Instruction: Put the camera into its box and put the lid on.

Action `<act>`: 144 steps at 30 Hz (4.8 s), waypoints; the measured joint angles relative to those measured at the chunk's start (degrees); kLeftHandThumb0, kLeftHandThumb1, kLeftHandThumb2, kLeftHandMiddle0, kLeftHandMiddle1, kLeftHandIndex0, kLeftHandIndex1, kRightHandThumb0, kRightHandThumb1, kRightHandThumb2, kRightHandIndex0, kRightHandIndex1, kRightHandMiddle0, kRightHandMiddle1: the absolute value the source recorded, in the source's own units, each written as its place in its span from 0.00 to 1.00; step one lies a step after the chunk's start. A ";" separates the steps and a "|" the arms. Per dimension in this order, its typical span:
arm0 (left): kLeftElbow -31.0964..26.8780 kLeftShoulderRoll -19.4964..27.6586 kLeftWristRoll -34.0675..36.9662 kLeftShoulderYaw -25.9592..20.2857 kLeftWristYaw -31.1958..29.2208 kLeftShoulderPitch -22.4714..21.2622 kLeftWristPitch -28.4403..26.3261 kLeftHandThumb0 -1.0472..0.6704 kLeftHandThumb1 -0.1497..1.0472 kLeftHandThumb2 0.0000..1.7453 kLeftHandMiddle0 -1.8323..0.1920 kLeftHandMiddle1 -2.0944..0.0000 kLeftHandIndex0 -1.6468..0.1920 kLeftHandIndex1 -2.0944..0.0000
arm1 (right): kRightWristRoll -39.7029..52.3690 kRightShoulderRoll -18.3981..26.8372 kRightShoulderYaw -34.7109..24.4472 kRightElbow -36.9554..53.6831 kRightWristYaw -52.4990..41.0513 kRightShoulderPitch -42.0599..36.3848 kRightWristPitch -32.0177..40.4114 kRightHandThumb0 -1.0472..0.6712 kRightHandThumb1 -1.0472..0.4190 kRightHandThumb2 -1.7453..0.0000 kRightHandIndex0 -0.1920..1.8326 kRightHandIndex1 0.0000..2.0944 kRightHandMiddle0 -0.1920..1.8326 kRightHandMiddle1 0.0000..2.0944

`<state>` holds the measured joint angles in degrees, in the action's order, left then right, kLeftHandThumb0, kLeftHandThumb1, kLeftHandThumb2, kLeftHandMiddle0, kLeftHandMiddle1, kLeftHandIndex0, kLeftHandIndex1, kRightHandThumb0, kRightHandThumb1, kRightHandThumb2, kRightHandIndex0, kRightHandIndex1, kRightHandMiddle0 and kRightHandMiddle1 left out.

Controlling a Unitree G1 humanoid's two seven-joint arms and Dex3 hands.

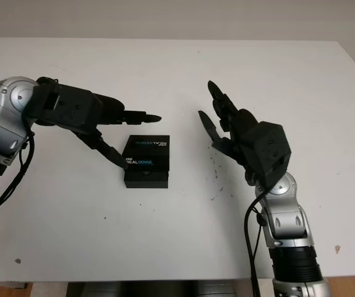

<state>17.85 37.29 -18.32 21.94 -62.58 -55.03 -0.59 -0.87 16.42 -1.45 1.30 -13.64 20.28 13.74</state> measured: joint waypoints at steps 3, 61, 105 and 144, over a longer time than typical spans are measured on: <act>1.72 -1.11 -0.87 0.04 0.80 -0.04 0.46 0.00 1.00 0.05 0.95 0.97 0.97 0.97 | -0.21 0.00 0.03 0.02 0.26 0.00 0.00 0.22 0.00 0.68 0.10 0.03 0.10 0.03; -12.80 -3.74 -15.15 2.70 9.42 6.34 -7.55 0.13 0.95 0.03 0.98 0.10 0.99 0.56 | -0.32 -0.22 0.47 -0.13 1.01 0.00 -1.35 0.23 0.00 0.69 0.11 0.03 0.11 0.03; -19.17 -5.23 -18.62 -2.07 28.97 18.70 -2.68 0.49 1.00 0.15 0.69 0.00 0.90 0.19 | -0.39 -0.22 0.47 -0.24 1.09 -0.03 -1.33 0.23 0.00 0.68 0.10 0.03 0.11 0.03; -27.47 -3.61 -19.31 -5.15 26.11 19.98 -5.05 0.45 1.00 0.13 0.71 0.00 0.90 0.00 | -0.21 -0.53 0.60 -0.05 1.33 -0.35 -0.77 0.23 0.00 0.69 0.10 0.03 0.10 0.03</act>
<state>-9.62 33.68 -37.63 16.79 -36.46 -35.05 -5.64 -1.08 15.89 -0.85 1.25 -12.31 19.93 12.97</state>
